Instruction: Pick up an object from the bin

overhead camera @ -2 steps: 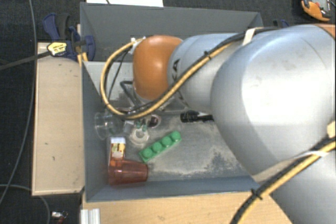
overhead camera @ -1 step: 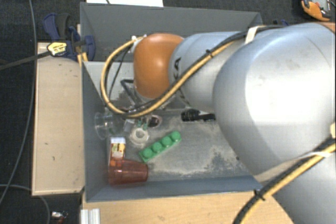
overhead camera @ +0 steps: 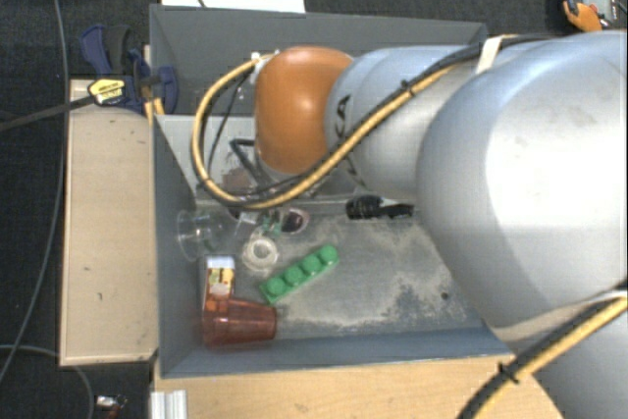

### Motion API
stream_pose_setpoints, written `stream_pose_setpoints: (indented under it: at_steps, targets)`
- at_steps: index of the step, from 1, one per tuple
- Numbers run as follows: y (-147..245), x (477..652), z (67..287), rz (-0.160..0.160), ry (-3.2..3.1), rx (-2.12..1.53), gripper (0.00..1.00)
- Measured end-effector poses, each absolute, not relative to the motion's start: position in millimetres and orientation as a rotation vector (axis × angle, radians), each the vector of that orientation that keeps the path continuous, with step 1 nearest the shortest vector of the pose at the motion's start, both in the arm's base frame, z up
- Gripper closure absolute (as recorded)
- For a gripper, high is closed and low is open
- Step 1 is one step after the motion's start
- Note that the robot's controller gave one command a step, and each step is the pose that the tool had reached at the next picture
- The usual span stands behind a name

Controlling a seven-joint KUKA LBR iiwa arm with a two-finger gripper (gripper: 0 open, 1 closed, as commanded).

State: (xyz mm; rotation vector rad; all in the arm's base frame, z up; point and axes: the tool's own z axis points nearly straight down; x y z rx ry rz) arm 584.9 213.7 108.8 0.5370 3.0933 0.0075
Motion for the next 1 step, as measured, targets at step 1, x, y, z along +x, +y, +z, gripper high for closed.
stream_pose_setpoints:
  at_steps: [1]
  targets:
    - [214.5,587.5,144.4,0.015,3.085,0.533,1.0]
